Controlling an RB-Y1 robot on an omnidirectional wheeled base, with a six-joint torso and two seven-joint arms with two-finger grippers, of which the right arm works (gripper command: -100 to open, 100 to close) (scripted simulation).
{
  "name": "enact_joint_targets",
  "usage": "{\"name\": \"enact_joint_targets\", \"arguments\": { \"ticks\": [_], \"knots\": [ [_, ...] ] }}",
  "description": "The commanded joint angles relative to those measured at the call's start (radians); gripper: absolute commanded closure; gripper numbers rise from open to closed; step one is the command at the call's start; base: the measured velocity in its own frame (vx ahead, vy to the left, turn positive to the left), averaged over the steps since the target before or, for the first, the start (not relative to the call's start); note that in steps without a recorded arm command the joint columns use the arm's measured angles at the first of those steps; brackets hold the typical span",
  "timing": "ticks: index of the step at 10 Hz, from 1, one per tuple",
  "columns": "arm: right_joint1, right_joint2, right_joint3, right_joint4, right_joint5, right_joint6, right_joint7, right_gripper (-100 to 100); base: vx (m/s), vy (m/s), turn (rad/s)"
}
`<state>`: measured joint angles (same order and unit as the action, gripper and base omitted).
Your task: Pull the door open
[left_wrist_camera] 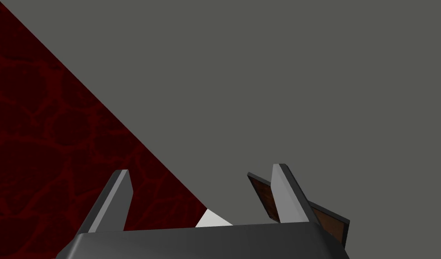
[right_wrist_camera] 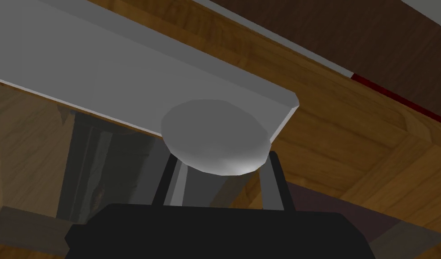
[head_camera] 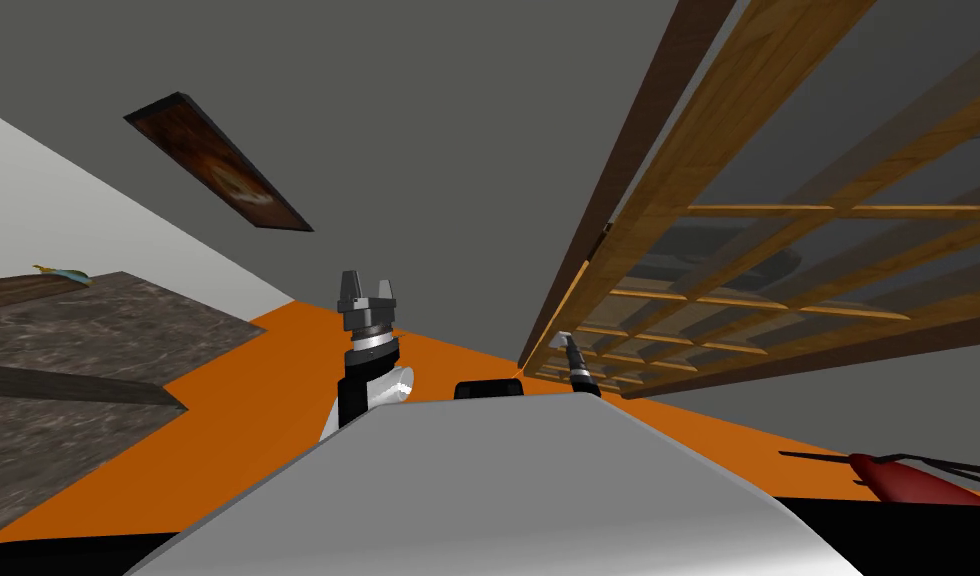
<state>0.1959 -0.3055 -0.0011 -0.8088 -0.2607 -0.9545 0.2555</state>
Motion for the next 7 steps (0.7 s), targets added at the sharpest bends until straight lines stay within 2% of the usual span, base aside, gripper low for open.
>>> {"name": "enact_joint_targets", "arguments": {
  "ticks": [1,3,4,5,7],
  "knots": [
    [-0.001,0.009,0.012,-0.003,-0.003,0.002,-0.040,100,-0.036,-0.016,0.048],
    [-0.004,0.009,0.015,-0.002,-0.015,0.003,-0.081,100,-0.032,-0.014,0.038],
    [-0.007,0.009,0.018,-0.001,-0.026,0.005,-0.120,100,-0.035,-0.011,0.063],
    [-0.007,0.009,0.018,-0.001,-0.026,0.005,-0.122,100,-0.023,-0.013,0.027],
    [-0.014,0.009,0.024,0.002,-0.050,0.008,-0.187,100,-0.043,-0.015,0.072]
  ]
}}
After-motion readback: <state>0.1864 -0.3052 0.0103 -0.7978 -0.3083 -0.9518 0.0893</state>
